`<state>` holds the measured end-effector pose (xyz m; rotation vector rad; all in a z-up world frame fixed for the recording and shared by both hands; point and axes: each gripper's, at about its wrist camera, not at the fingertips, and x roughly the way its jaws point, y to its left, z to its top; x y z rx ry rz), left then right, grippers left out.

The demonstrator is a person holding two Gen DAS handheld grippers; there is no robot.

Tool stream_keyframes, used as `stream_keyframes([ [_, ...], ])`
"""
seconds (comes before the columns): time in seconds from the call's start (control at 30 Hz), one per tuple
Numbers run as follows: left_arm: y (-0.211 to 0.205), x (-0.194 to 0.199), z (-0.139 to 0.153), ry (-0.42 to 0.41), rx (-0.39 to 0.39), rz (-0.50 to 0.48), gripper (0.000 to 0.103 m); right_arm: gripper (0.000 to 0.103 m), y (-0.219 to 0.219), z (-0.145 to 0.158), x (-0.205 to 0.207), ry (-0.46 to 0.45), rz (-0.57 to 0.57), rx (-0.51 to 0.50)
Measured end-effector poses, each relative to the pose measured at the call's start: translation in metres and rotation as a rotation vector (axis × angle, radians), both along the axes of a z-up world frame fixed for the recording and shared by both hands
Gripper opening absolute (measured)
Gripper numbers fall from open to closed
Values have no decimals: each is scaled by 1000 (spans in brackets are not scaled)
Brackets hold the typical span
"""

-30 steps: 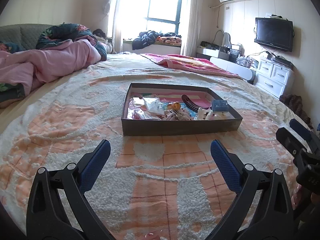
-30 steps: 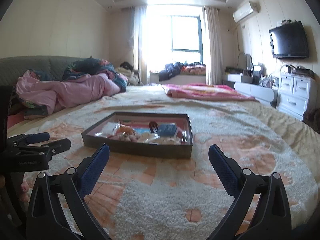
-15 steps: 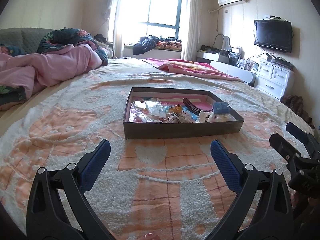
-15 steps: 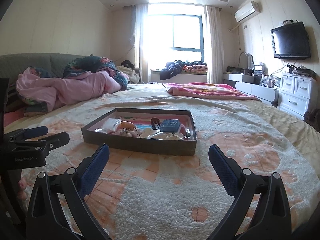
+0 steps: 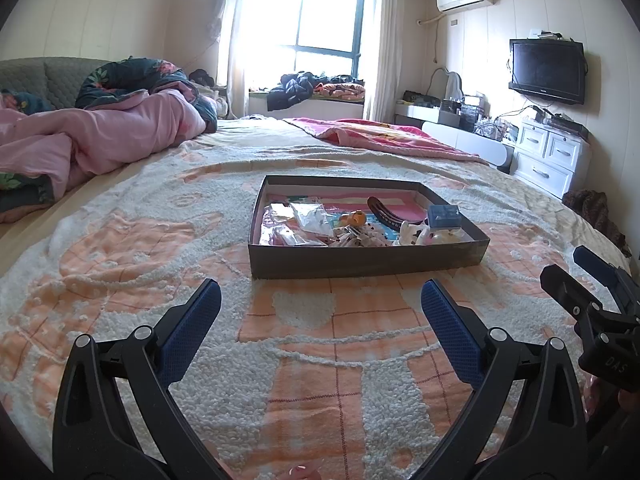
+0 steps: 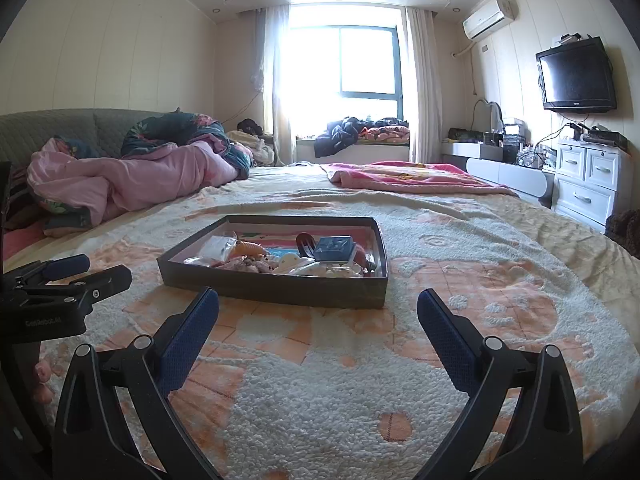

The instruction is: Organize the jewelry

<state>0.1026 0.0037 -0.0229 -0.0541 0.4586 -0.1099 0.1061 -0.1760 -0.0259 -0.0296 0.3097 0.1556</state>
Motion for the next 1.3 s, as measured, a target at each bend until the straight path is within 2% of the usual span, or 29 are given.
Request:
stream_keyframes([
  [1.3, 6, 1, 2, -2, 9, 17, 92, 97, 3, -1, -2, 4, 5, 2],
])
